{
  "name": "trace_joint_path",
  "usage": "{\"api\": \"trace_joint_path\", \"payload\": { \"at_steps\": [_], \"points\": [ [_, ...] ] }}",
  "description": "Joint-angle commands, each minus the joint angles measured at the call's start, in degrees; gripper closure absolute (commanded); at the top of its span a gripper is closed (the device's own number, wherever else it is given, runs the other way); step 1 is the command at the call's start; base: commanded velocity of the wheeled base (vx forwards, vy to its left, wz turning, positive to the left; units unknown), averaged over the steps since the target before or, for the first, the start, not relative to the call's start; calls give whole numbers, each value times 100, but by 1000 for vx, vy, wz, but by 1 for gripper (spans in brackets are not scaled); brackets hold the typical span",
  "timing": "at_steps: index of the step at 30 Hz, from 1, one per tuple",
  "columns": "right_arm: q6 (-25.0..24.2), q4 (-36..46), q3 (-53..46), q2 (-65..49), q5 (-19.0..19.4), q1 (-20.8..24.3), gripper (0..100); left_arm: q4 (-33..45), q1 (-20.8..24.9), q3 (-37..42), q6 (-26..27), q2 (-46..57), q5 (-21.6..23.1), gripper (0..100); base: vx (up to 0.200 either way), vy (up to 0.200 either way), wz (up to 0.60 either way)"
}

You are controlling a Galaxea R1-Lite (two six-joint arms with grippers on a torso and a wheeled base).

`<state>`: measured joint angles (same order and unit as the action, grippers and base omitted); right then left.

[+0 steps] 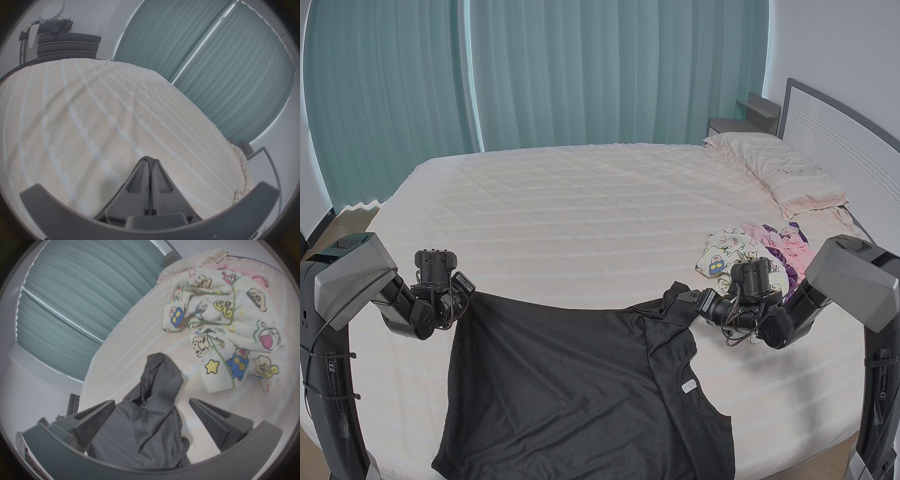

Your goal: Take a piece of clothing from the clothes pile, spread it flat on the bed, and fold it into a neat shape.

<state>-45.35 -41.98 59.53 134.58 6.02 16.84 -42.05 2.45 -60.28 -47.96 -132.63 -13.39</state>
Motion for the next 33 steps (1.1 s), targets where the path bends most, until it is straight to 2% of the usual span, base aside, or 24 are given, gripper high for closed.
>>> {"api": "trace_joint_path", "payload": {
  "at_steps": [1, 3, 4, 12, 22, 33],
  "points": [
    [158, 314, 727, 929, -40, 83, 0, -5, -69, 25, -3, 27, 3, 100, 0, 0, 0],
    [176, 419, 903, 1035, -57, 92, 0, 3, -78, 25, -3, 27, -6, 100, 0, 0, 0],
    [184, 560, 1061, 1087, -13, 92, 100, 3, -87, 34, -3, 27, 3, 100, 0, 0, 0],
    [158, 973, 1966, 1369, -154, 13, 100, 3, -78, 34, -3, 9, 3, 100, 0, 0, 0],
    [140, 164, 2168, 639, -585, -93, 100, 118, -96, 87, -3, 440, -24, 100, 0, 0, 0],
    [193, 208, 2757, 121, -646, -225, 100, 232, -78, 8, 50, 836, -24, 100, 0, 0, 0]
  ]
}}
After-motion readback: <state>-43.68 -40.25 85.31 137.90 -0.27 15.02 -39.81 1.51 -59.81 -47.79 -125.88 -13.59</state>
